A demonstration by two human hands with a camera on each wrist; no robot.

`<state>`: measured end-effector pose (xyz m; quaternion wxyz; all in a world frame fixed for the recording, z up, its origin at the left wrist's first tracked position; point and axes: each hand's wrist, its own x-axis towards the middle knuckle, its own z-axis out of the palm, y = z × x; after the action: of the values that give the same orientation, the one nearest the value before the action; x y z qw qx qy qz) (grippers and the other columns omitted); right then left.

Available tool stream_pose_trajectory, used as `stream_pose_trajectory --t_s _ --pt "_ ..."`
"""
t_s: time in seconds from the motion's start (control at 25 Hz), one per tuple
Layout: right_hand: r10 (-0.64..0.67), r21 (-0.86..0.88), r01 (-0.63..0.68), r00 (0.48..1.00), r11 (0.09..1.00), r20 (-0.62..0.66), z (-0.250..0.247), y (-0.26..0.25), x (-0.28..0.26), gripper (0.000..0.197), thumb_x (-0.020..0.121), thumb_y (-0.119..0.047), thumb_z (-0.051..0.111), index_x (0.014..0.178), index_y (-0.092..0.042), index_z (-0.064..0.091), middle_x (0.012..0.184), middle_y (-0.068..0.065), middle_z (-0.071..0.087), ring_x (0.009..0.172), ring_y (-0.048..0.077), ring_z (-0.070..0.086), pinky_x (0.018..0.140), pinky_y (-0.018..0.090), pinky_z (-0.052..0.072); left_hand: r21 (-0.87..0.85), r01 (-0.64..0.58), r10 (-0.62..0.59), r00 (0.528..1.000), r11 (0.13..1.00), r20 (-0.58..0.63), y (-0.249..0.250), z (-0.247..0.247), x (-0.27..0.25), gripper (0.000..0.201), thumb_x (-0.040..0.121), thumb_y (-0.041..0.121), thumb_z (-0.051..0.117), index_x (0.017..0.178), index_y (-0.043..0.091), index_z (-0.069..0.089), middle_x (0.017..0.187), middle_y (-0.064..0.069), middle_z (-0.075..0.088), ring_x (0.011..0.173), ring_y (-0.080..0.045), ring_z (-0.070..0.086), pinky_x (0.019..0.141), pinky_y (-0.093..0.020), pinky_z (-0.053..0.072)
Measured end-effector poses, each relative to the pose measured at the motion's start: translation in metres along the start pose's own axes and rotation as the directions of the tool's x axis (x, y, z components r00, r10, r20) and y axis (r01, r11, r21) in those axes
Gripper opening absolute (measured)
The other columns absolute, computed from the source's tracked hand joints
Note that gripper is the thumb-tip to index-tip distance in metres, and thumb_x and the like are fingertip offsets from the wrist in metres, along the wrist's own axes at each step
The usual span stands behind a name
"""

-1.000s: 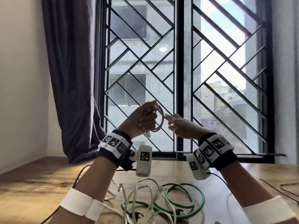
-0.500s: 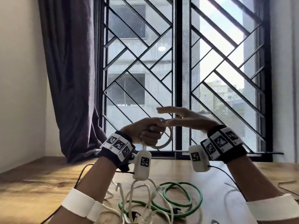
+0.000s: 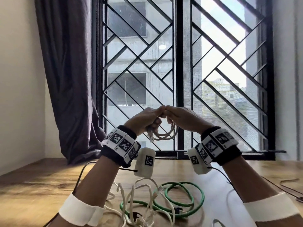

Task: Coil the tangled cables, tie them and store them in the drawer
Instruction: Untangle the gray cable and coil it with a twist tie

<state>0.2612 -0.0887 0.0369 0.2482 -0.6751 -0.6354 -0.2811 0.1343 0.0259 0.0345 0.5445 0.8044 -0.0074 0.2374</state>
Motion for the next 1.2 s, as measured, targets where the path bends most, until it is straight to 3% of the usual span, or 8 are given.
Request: stream_pose_trajectory --t_s 0.2,0.32,0.52,0.64,0.76,0.96,1.08,1.2 --pt "0.030 0.229 0.020 0.976 0.973 -0.214 0.005 0.007 -0.001 0.025 0.099 -0.037 0.035 0.111 -0.029 0.056 0.068 -0.006 0.058 0.059 0.004 0.053 0.058 0.023 0.043 -0.297 0.092 -0.053 0.989 0.951 0.136 0.002 -0.011 -0.002 0.040 0.098 0.041 0.037 0.065 0.019 0.034 0.045 0.010 0.028 0.032 0.000 0.024 0.031 -0.011 0.020" --pt "0.081 0.385 0.041 0.952 0.922 -0.294 0.004 0.015 -0.005 0.018 0.100 -0.020 0.039 0.094 -0.020 0.055 0.065 -0.008 0.046 0.055 -0.003 0.046 0.054 0.010 0.037 -0.520 0.098 -0.036 0.991 0.849 0.128 0.001 -0.015 -0.001 0.042 0.097 0.042 0.038 0.062 0.020 0.031 0.041 0.009 0.028 0.027 -0.001 0.024 0.027 -0.011 0.018" --pt "0.163 0.368 -0.114 0.981 0.923 -0.106 0.019 0.026 -0.007 0.031 0.099 -0.010 0.038 0.078 -0.026 0.054 0.079 -0.004 0.063 0.075 0.007 0.063 0.074 0.030 0.054 -0.622 0.008 0.028 0.998 0.783 0.048 0.001 -0.016 0.001 0.041 0.088 0.046 0.048 0.063 0.020 0.030 0.044 0.009 0.027 0.032 -0.002 0.025 0.030 -0.012 0.024" --pt "0.289 0.560 -0.328 0.944 0.761 0.162 0.021 0.012 -0.002 0.025 0.100 -0.008 0.035 0.087 -0.006 0.056 0.070 0.005 0.063 0.053 0.009 0.063 0.056 0.029 0.057 -0.590 -0.065 0.049 0.998 0.805 -0.043 -0.002 -0.013 0.005 0.040 0.097 0.037 0.042 0.063 0.018 0.031 0.044 0.008 0.027 0.032 -0.002 0.025 0.032 -0.013 0.028" --pt "0.273 0.664 -0.365 0.931 0.652 0.243 0.010 -0.003 -0.004 0.018 0.099 -0.010 0.038 0.093 -0.007 0.055 0.063 0.008 0.061 0.043 0.008 0.056 0.044 0.021 0.051 -0.569 -0.104 0.049 0.993 0.816 -0.111 -0.007 -0.017 0.008 0.041 0.100 0.035 0.038 0.064 0.017 0.031 0.043 0.007 0.029 0.033 -0.003 0.026 0.033 -0.014 0.030" --pt "0.251 0.844 -0.403 0.910 0.354 0.329 0.012 -0.011 -0.008 0.013 0.098 -0.005 0.039 0.110 -0.005 0.046 0.075 0.012 0.062 0.055 0.012 0.062 0.055 0.026 0.056 -0.509 -0.250 0.133 0.958 0.824 -0.255 -0.009 -0.011 0.010 0.031 0.101 0.031 0.038 0.077 0.011 0.044 0.056 0.003 0.052 0.040 -0.005 0.038 0.039 -0.018 0.039" --pt "0.291 0.915 -0.375 0.901 0.148 0.322 0.007 -0.012 -0.006 0.015 0.098 0.001 0.036 0.102 -0.002 0.050 0.078 0.014 0.063 0.058 0.014 0.066 0.057 0.027 0.058 -0.496 -0.375 0.223 0.914 0.783 -0.338 -0.008 0.003 0.012 0.025 0.101 0.027 0.037 0.084 0.010 0.047 0.064 0.001 0.062 0.045 -0.008 0.044 0.043 -0.021 0.043" --pt "0.325 0.925 -0.369 0.889 0.088 0.324 0.000 -0.010 -0.006 0.019 0.094 0.006 0.040 0.091 0.000 0.057 0.077 0.012 0.067 0.064 0.016 0.068 0.061 0.022 0.058 -0.442 -0.474 0.320 0.868 0.762 -0.380 -0.007 0.014 0.013 0.025 0.102 0.025 0.035 0.084 0.011 0.046 0.065 0.004 0.063 0.044 -0.007 0.046 0.042 -0.020 0.042"
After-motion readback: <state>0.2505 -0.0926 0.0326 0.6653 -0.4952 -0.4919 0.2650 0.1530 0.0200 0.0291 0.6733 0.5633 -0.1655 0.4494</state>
